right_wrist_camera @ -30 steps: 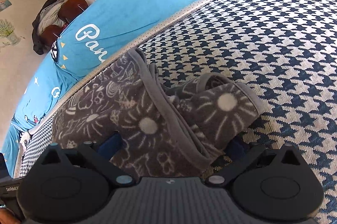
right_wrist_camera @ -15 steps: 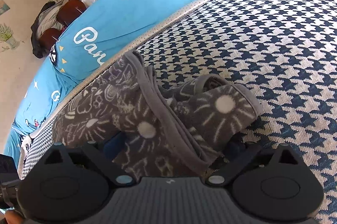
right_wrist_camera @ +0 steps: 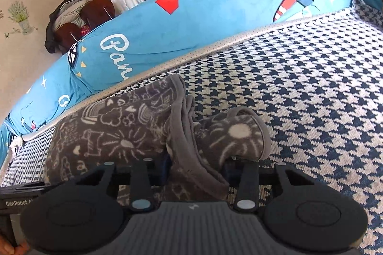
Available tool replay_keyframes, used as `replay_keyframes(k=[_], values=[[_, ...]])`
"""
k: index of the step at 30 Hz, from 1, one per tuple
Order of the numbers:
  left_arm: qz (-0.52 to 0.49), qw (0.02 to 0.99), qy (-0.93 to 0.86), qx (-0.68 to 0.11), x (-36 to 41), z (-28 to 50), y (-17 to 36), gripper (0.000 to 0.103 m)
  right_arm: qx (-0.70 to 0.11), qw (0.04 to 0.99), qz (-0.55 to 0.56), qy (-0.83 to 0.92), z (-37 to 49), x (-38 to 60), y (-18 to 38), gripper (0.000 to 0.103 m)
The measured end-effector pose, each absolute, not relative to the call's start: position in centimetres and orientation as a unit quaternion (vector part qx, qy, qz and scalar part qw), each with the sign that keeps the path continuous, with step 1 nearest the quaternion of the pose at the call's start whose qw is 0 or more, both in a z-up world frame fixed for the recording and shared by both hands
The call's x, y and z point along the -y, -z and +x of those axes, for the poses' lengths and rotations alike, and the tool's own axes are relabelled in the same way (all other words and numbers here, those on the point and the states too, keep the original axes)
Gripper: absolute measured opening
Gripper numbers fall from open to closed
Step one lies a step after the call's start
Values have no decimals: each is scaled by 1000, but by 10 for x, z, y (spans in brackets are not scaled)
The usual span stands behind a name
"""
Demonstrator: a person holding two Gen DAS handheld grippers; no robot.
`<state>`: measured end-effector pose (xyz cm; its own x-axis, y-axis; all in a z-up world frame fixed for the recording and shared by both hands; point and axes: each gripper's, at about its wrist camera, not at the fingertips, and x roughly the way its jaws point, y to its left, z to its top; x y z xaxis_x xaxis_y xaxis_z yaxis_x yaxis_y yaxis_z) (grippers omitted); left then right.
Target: Fold clothes
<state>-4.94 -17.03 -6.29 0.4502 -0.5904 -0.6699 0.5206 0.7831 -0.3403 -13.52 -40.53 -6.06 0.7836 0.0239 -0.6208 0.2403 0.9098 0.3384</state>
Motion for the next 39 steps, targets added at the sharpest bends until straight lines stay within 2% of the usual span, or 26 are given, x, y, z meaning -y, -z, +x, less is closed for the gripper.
replay_keyframes(k=[3,13,21,25,26,28,30,34,39], values=[[-37,857,321,-400,167,-53,57,59,-309,931,185,53,-138,398,53,37],[-11,892,286,-351,136,-61,25,59,-266,948,172,14,-132,366,32,36],[-1,900,254,-353,106,-56,22,59,-276,946,171,2,-119,332,34,36],[3,891,253,-376,95,-48,35,60,-308,931,196,2,-110,328,48,36],[1,887,252,-387,93,-45,40,61,-321,924,205,4,-108,329,54,37],[-6,878,248,-409,87,-40,51,70,-342,913,223,10,-104,331,63,49],[-18,877,246,-413,80,-38,56,75,-344,910,232,9,-105,334,66,53],[-24,876,257,-406,68,-40,52,80,-352,900,258,0,-109,343,68,70],[-46,880,257,-397,51,-40,46,87,-369,881,295,1,-112,355,77,74]])
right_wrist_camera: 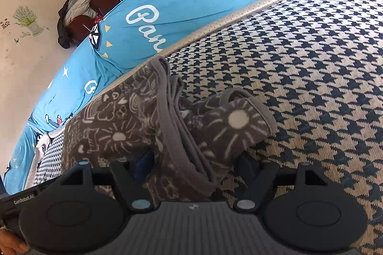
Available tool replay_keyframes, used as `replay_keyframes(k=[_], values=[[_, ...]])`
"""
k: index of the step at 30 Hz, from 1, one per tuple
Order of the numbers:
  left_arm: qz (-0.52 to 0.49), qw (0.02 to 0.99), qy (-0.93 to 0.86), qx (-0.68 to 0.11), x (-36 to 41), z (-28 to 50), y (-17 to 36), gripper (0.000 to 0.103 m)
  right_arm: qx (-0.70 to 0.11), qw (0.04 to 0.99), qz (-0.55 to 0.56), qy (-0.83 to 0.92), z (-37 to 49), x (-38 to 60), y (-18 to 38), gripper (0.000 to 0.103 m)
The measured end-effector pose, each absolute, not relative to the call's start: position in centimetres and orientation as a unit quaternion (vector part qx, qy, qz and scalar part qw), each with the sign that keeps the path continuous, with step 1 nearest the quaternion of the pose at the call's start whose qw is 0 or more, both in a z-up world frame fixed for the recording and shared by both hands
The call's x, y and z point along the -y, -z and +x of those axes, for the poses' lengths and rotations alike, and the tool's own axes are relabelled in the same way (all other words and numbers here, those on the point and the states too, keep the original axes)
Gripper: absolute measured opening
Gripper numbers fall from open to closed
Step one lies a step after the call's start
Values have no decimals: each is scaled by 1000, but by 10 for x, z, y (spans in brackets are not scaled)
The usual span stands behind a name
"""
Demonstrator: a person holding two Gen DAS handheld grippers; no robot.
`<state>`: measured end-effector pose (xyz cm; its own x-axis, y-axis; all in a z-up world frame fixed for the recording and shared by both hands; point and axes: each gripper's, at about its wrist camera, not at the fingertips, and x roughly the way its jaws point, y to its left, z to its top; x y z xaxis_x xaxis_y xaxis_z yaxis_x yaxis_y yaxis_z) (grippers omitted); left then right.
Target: Fold clothes
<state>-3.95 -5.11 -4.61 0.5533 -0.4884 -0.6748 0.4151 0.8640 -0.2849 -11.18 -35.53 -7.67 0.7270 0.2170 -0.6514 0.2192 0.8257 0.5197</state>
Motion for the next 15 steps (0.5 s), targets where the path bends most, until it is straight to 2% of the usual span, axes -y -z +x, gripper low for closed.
replay_keyframes(k=[7,10,15], values=[[-82,875,248,-409,40,-29,51,93,-375,863,338,-1,-106,357,90,80],[-101,870,243,-416,39,-24,56,100,-367,867,339,-1,-101,351,91,83],[-102,865,242,-427,47,-17,68,101,-360,873,329,7,-88,337,92,85]])
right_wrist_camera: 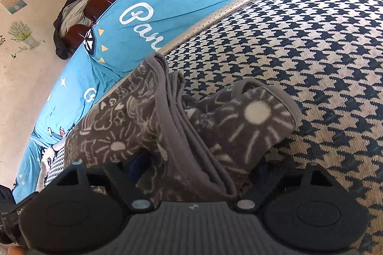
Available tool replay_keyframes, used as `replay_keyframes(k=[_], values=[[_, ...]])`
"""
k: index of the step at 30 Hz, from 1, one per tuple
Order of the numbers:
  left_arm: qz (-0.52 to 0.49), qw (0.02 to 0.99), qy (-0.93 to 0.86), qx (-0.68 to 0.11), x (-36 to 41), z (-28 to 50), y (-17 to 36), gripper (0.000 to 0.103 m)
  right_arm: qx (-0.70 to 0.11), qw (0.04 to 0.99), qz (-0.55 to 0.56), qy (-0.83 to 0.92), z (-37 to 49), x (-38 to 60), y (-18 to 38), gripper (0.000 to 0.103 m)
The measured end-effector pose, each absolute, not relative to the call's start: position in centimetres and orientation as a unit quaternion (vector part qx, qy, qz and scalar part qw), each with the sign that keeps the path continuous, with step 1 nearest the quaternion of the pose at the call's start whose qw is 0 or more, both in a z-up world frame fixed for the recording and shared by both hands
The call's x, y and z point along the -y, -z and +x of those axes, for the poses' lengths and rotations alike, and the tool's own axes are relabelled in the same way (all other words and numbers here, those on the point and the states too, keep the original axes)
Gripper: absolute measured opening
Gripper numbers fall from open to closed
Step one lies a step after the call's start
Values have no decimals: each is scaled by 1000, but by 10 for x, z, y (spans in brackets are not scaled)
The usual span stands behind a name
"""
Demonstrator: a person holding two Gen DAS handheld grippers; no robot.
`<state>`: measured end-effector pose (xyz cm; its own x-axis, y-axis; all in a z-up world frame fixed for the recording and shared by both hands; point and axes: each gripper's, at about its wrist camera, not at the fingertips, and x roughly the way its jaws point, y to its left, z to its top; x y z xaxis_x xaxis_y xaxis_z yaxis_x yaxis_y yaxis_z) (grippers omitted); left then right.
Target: Fold clothes
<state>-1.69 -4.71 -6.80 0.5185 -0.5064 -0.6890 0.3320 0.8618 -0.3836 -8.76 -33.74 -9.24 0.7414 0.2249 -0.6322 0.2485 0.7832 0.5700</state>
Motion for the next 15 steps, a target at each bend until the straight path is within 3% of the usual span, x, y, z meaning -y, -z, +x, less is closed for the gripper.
replay_keyframes(k=[2,4,7,10,15], values=[[-97,864,243,-431,53,-16,72,100,-358,875,325,3,-83,333,92,81],[-97,860,251,-433,58,-17,74,86,-356,876,326,-4,-81,330,92,65],[-96,861,254,-430,64,-19,72,74,-350,883,314,-12,-80,325,87,51],[-87,869,249,-419,68,-24,67,67,-341,892,295,-17,-83,322,80,43],[-52,886,241,-393,75,-35,55,64,-326,908,261,-23,-88,315,67,40]])
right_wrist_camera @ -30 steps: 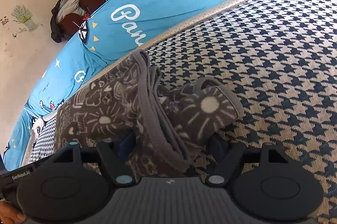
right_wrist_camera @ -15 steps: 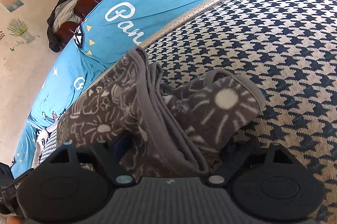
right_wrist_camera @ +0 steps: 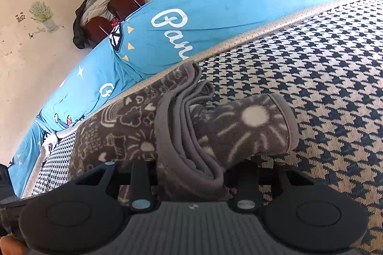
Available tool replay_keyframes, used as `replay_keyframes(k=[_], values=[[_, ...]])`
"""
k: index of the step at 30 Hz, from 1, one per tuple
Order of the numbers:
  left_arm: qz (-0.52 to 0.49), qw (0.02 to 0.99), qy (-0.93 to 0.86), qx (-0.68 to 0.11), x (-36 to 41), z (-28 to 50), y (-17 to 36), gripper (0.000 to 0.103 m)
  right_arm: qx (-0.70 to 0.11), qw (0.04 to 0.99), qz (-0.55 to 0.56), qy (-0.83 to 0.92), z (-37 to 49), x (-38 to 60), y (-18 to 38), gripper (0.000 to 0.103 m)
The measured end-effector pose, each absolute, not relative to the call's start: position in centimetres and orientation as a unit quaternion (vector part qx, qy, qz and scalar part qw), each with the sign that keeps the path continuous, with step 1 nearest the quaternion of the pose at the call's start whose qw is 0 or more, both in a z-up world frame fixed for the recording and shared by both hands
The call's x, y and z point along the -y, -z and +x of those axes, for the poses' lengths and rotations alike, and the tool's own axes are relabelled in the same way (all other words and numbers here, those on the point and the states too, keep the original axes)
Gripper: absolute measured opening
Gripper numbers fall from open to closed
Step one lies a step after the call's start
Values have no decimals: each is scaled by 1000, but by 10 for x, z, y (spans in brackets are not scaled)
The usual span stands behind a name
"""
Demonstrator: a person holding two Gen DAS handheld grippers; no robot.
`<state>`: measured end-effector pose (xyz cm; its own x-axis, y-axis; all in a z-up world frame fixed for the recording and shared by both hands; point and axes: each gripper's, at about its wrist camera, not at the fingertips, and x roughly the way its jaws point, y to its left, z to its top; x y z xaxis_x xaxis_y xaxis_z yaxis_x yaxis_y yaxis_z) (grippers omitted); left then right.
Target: Fold clothes
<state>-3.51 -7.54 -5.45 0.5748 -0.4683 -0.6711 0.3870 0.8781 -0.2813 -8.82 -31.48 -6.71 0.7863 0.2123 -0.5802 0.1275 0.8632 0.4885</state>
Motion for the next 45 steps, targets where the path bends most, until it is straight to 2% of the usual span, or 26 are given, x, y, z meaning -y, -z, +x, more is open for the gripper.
replay_keyframes(k=[24,45], values=[[-30,914,217,-342,79,-49,12,64,-269,932,243,-21,-91,307,33,40],[-15,922,218,-320,92,-54,2,64,-250,938,241,-7,-93,314,25,40]])
